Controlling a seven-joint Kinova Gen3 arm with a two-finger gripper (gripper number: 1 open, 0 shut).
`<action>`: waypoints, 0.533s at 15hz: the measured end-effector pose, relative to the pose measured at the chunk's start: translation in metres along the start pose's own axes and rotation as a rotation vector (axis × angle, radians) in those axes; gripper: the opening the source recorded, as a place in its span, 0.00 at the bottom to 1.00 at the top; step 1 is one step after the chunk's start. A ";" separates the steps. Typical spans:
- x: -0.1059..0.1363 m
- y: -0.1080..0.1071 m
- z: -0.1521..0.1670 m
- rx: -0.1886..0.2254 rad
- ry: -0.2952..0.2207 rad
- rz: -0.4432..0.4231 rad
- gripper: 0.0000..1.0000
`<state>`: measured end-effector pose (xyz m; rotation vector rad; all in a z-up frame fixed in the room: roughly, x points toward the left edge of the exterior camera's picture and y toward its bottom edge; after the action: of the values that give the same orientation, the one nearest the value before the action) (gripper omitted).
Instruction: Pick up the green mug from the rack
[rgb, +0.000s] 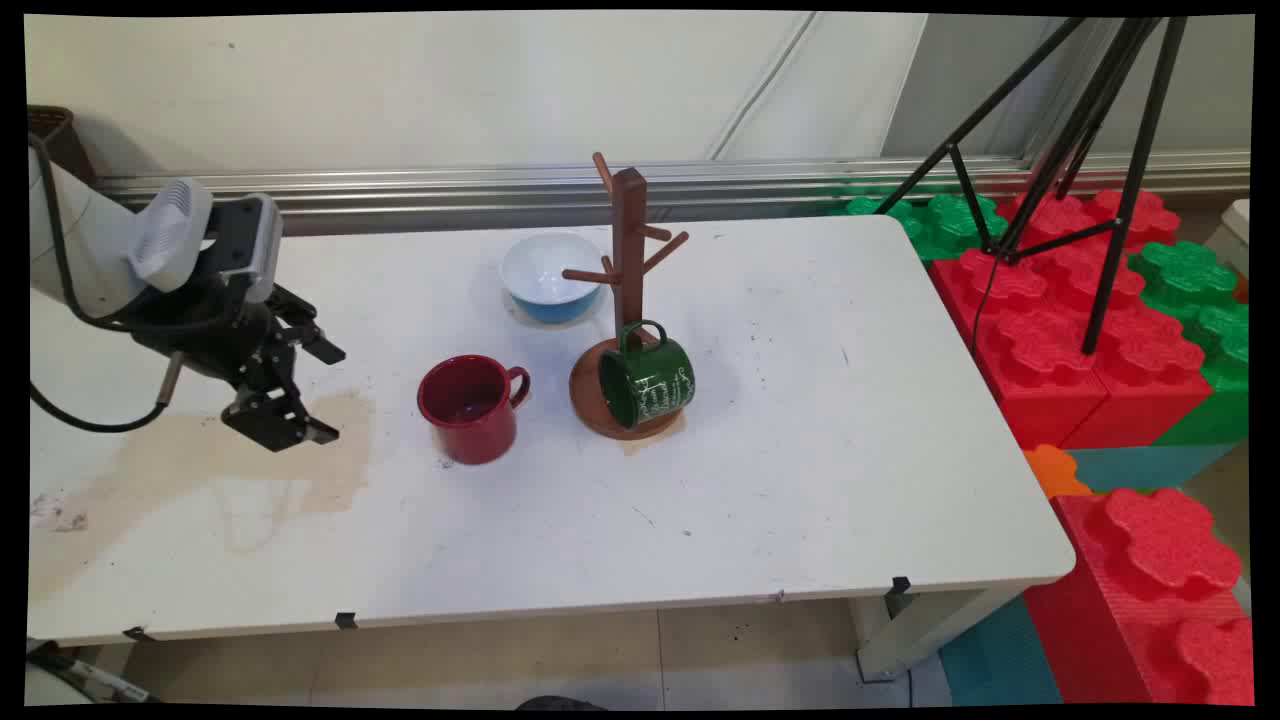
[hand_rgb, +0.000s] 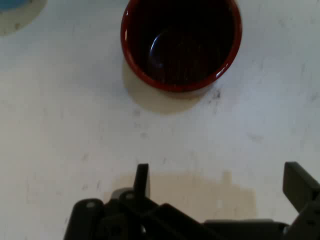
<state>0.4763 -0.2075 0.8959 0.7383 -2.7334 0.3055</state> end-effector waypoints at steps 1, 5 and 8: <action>0.006 0.002 -0.002 -0.005 0.018 -0.010 1.00; 0.029 0.011 -0.010 -0.029 0.094 -0.060 1.00; 0.048 0.017 -0.014 -0.051 0.154 -0.106 1.00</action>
<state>0.4305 -0.2108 0.9233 0.8071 -2.5384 0.2563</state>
